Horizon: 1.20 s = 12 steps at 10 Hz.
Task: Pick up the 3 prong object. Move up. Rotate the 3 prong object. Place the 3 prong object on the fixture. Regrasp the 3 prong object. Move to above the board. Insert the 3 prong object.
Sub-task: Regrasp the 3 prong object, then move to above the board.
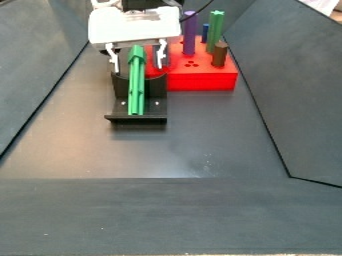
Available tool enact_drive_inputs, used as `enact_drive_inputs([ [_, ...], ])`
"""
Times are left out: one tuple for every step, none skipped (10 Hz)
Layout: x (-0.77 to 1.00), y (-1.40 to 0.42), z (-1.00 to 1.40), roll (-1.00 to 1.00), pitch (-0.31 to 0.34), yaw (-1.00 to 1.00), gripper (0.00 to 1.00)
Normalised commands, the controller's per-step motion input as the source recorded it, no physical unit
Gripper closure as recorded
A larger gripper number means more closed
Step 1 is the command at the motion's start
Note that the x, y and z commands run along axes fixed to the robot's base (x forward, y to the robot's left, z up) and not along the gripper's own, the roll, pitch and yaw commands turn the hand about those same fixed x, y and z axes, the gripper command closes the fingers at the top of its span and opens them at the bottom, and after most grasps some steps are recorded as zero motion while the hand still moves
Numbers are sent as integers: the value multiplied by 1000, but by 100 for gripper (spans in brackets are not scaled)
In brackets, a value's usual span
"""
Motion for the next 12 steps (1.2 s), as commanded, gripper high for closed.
enact_drive_inputs([
  [0,0,0,0,0,0,100],
  [-55,-263,1000,-140,376,-187,100],
  [-55,-263,1000,-141,377,-176,100],
  [-54,-241,1000,-136,377,-43,100],
  [-52,-231,1000,-132,358,57,100],
  [-47,-222,1000,-101,314,156,100],
  [-43,-217,1000,-86,287,189,100],
  [-36,-210,1000,-62,244,225,100],
  [-28,-204,1000,-35,182,246,100],
  [-22,-195,1000,-16,116,245,100],
  [-19,-190,1000,-13,84,234,100],
  [-14,-177,1000,-11,33,199,100],
])
